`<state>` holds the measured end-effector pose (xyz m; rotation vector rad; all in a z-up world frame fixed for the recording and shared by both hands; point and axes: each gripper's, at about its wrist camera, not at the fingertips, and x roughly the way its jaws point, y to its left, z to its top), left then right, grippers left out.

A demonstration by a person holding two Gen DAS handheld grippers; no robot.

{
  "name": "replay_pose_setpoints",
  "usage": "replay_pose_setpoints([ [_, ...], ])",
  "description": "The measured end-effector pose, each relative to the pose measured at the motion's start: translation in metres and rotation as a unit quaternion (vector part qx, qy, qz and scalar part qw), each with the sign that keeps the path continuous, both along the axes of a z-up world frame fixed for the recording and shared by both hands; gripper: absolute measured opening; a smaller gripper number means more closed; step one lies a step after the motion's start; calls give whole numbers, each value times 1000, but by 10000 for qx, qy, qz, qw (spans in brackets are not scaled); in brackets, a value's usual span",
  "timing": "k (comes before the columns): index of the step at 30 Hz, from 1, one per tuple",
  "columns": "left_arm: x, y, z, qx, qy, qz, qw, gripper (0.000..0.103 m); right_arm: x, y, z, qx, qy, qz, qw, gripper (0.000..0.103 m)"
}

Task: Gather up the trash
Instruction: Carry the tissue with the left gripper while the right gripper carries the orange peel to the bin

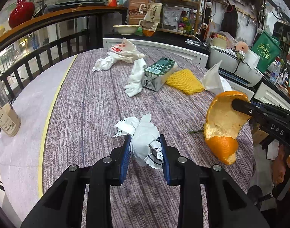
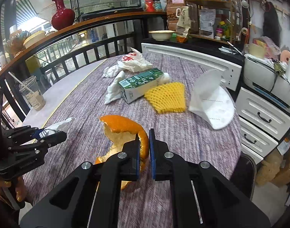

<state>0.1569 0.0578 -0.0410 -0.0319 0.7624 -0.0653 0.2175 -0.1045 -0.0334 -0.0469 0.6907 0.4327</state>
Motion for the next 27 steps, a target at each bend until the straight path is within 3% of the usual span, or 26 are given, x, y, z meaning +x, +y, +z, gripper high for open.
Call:
replay_pose_setpoints([
  [15,-15,-54,12,-36,-124,-527,9985,29,-38,-82,4,449,-59,-767,9960,9],
  [27,-13,-121,17,-27,-218,-1112,9936,29,-59,-165,0,634,-99,-1677,9838,9],
])
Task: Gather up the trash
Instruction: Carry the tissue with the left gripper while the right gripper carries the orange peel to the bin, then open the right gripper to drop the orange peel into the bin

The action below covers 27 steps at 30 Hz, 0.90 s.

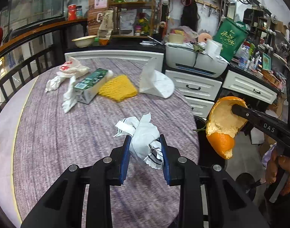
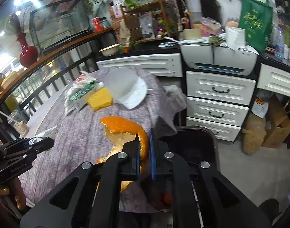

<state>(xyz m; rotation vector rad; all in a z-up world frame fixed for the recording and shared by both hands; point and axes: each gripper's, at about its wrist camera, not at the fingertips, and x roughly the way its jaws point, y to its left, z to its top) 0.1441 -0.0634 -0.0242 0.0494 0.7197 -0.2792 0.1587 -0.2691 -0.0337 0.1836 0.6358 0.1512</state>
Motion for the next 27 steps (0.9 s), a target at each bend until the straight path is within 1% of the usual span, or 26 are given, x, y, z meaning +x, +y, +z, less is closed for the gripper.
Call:
replay_pose_setpoints([
  [4,1,-21,0,26,-9,-177,9998,29,-2,-28,-9,6,90,-331,9994,9],
  [6,1,-32,-1,49,-9,-275,9996,29,0,-42,-20,-35,196,-508,9985,9],
  [13,2,-66,-12,140,142,-585,9981,29,16,-78,-76,-204,781,-934,9924,9],
  [16,3,-79,-15,198,170,-714,9971,29,27,-82,-96,-324,959,-1025,9896,9],
  [21,5,-103,-21,260,264,-929,9950,29,54,-82,-145,-412,1419,-964,9843,9],
  [25,5,-121,-34,384,388,-1094,9925,29,72,-75,-179,-419,1756,-906,9794,9],
  [27,5,-129,-41,454,466,-1168,9910,29,78,-71,-190,-418,1870,-866,9776,9],
])
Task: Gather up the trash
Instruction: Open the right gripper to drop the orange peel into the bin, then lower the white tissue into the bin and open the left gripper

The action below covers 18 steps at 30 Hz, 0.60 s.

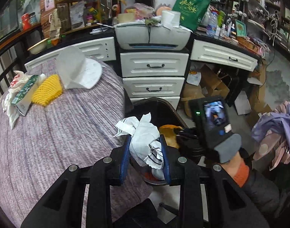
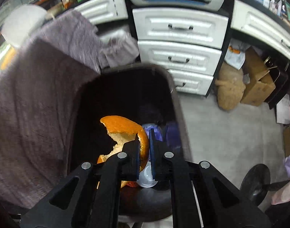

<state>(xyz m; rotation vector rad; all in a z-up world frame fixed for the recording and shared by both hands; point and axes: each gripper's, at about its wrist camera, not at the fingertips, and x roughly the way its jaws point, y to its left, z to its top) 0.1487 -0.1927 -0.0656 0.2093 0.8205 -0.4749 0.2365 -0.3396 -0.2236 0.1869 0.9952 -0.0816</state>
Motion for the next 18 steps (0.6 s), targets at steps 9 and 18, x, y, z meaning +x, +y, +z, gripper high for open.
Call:
replay_pose_setpoints([
  [9,0,-19,-24,211,268,-204,9992,29,16,14,-35,208,431,104,9988,18],
  [18,9,-29,-38,228,540,-350,9977,29,-3,0,-14,193,41,-123,9997,63],
])
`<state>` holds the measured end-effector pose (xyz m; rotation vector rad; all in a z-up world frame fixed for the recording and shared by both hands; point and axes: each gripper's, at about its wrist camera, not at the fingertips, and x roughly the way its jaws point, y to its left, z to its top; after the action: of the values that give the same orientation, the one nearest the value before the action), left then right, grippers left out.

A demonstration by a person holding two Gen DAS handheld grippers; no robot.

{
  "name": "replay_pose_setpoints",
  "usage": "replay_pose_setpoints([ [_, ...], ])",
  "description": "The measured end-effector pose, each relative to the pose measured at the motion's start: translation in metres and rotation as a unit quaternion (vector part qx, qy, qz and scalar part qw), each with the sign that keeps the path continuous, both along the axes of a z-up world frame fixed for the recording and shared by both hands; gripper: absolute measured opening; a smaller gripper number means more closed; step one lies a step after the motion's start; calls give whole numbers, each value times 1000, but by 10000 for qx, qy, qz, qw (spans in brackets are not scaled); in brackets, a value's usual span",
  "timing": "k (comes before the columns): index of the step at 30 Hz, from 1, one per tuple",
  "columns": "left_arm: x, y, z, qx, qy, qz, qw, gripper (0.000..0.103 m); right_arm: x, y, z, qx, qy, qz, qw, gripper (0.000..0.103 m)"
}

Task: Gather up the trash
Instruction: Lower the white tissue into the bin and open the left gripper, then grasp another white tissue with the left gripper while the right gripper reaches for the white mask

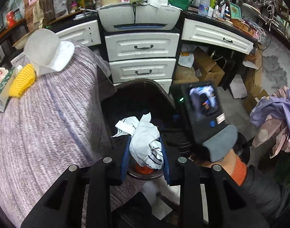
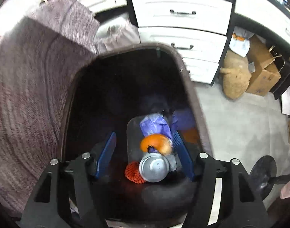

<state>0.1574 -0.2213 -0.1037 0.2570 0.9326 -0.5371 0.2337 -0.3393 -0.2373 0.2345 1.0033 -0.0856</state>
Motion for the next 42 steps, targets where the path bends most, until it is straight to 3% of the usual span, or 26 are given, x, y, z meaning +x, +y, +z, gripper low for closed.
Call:
replay_pose_setpoints([
  [14,26,-47,-48,461,351,-330,9978,29,-81,-73,44,38,-540,-1348,9894,64],
  [23,48,-65,-86,851,571,-253,9944,29,-117,-92,56,42,-725,-1594,9845,64],
  [27,54,-68,-96,938,651,-240,9932,31,-124,-91,59,77,-793,-1596,9840,75],
  [29,55,-70,-100,943,705,-259,9927,35,-125,-89,62,68,-860,-1550,9842,75],
  [31,56,-70,-103,951,702,-255,9927,49,-126,-87,64,16,-899,-1492,9847,75],
  [36,51,-72,-99,878,543,-345,9941,69,-132,-84,69,76,-1109,-1474,9828,76],
  [42,46,-71,-92,799,460,-357,9951,76,-138,-88,81,114,-1392,-1540,9782,84],
])
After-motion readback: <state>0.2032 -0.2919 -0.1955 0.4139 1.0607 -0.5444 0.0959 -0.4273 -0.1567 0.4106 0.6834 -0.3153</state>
